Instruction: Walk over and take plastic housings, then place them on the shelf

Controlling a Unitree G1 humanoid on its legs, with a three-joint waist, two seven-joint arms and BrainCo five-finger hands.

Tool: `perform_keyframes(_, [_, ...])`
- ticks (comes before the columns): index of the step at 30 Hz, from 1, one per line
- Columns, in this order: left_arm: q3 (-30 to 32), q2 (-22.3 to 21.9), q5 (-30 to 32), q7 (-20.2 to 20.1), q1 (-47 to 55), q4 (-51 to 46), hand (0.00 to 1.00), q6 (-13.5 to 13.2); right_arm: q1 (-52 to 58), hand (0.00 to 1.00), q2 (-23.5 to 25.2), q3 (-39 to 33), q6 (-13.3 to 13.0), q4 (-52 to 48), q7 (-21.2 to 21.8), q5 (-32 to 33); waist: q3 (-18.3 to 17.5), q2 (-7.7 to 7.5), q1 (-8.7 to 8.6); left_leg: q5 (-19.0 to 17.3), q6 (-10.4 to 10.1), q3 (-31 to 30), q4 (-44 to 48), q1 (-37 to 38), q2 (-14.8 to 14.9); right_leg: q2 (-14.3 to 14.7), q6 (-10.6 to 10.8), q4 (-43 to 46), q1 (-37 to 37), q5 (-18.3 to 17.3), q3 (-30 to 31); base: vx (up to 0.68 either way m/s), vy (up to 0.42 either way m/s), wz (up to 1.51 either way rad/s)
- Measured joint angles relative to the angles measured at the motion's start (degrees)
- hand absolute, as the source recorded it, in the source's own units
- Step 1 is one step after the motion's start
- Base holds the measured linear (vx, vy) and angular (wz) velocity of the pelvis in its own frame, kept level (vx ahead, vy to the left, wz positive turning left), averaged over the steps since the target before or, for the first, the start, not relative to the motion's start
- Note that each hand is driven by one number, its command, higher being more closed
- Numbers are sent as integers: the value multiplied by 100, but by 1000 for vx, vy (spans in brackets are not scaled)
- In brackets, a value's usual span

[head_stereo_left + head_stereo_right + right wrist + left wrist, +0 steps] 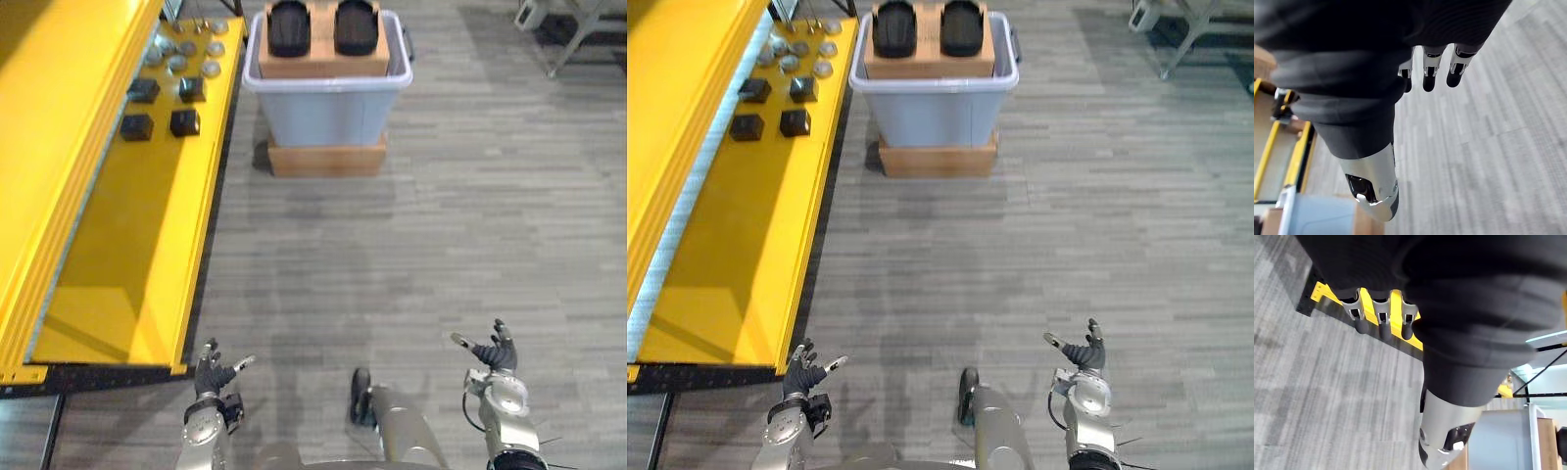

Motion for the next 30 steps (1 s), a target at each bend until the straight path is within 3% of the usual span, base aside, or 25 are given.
perform_keyframes(2, [13, -79, -1, -34, 152, -37, 0, 2, -27, 0, 14, 88, 13, 13, 18, 10, 9, -16, 166, -144, -34, 221, -303, -692, -160, 18, -15, -512, 614, -13, 193, 496, -44, -38])
perform_keyframes(4, [11, -114, -1, -105, 284, -161, 0, 7, -7, 0, -6, 74, 16, 13, 16, 14, 46, -89, 278, -165, -76, 429, -1396, -1094, -386, -48, 17, -887, 1060, -48, 323, 492, 34, -30])
perform_keyframes(5, [9, -132, -1, -109, 364, -243, 0, 7, -6, 0, -14, 52, 12, 3, 9, 15, 37, -87, 290, -98, -104, 525, -2462, -1228, -589, -137, 101, -1041, 1295, -134, 384, 507, 102, -22])
perform_keyframes(6, [10, -156, 0, -114, 395, -242, 0, 11, 3, 0, -24, 31, 11, 7, 6, 17, 58, -163, 302, 240, -209, 613, -3549, -1322, -774, -238, 229, -1167, 1523, -262, 382, 527, 118, -18])
perform_keyframes(8, [-13, -224, 2, -111, 429, -301, 0, 13, 68, 0, -24, 11, 12, 6, -9, 16, 13, -144, 356, 890, -173, 707, -4565, -1394, -901, -333, 468, -1250, 1799, -539, 407, 663, 181, -21])
perform_keyframes(9, [-31, -261, 3, -112, 452, -369, 0, 18, 202, 0, 13, -82, 26, 23, -1, 14, -128, -189, 458, 1366, 213, 738, -4371, -1401, -1013, -491, 650, -1244, 1976, -731, 455, 774, 228, -26])
perform_keyframes(10, [-25, -296, 3, -108, 438, -406, 0, 22, 291, 0, 52, -101, 38, 27, 1, 11, -171, -288, 526, 1364, 485, 789, -4129, -1424, -1090, -617, 768, -1098, 2030, -799, 450, 823, 240, -19])
perform_keyframes(11, [-31, -300, 5, -109, 391, -472, 0, 23, 332, 0, 119, -111, 48, 20, 2, 10, -194, -401, 563, 1146, 622, 889, -3902, -1407, -1134, -753, 814, -802, 1998, -817, 427, 727, 193, -5])
perform_keyframes(13, [-68, -276, 5, -100, 363, -567, 0, 31, 369, 0, 238, -141, 50, 25, 5, 11, -234, -468, 571, 646, 700, 898, -3574, -1196, -1164, -860, 989, 286, 1761, -716, 381, 614, 169, -6])
perform_keyframes(14, [-117, -229, 6, -101, 360, -596, 0, 46, 388, 0, 270, -143, 49, 26, 11, 10, -235, -467, 550, 398, 728, 887, -3526, -838, -1187, -974, 1291, 1407, 1434, -521, 425, 604, 186, -16])
perform_keyframes(15, [-116, -195, 6, -95, 356, -639, 0, 51, 387, 0, 312, -143, 48, 21, 15, 10, -239, -456, 552, 192, 743, 867, -3542, -463, -1192, -1080, 1450, 2663, 1073, -444, 537, 710, 217, -23])
perform_keyframes(16, [-120, -162, 6, -91, 355, -646, 0, 49, 387, 0, 341, -131, 44, 20, 15, 9, -239, -457, 561, 105, 711, 867, -3579, -255, -1194, -1119, 1481, 3252, 868, -434, 537, 529, 151, -26])
perform_keyframes(17, [-141, -116, 5, -89, 332, -647, 0, 56, 408, 0, 405, -122, 42, 13, 35, 8, -236, -449, 530, -58, 696, 854, -3722, 184, -1203, -1131, 1427, 4206, 436, -463, 510, 478, 121, -9])
perform_keyframes(19, [-146, -99, 5, -90, 271, -646, 0, 61, 480, 0, 452, -103, 45, 4, 93, 8, -248, -445, 396, -200, 665, 684, -4026, 734, -1262, -1173, 1147, 4764, -129, -623, 318, 391, 79, 24])
perform_keyframes(21, [-155, -97, 5, -92, 193, -645, 0, 64, 628, 0, 473, -68, 50, -166, 118, 7, -258, -436, 274, -353, 601, 537, -4296, 1226, -1273, -1210, 988, 4365, -779, -825, -77, 402, 9, 35])
perform_keyframes(24, [-233, -77, 6, -92, 134, -612, 0, 76, 785, 0, 506, -77, 50, -214, 114, 11, -321, -461, 227, -572, 401, 396, -4476, 1618, -1258, -1157, 1006, 2653, -1326, -788, -323, 419, -52, 25])
perform_keyframes(25, [-221, -46, 18, -88, 99, -556, 0, 78, 822, 0, 507, -94, 55, -179, 111, 11, -357, -505, 239, -660, 286, 328, -4546, 1753, -1242, -1061, 1012, 1702, -1413, -533, -198, 316, -84, 35])
perform_keyframes(27, [-212, -49, 96, -72, 59, -204, 0, 85, 813, 0, 455, -159, 65, 78, 92, 9, -516, -374, 105, -743, 103, 23, -4821, 2134, -1041, -746, 748, 849, -1276, 598, -4, 535, -152, 60])
perform_keyframes(28, [-208, -54, 113, -69, 77, -63, 0, 90, 794, 0, 426, -175, 78, 163, 92, 9, -634, -334, 100, -738, 18, -107, -4907, 2224, -919, -623, 510, 830, -1185, 721, -63, 730, -215, 47])
perform_keyframes(30, [-216, -162, 121, -38, 107, 0, 0, 107, 721, 0, 411, -166, 84, 152, 89, 15, -645, -254, 116, -383, -297, -209, -4623, 2198, -867, -658, 317, 1130, -1092, 496, -188, 618, -211, 29])
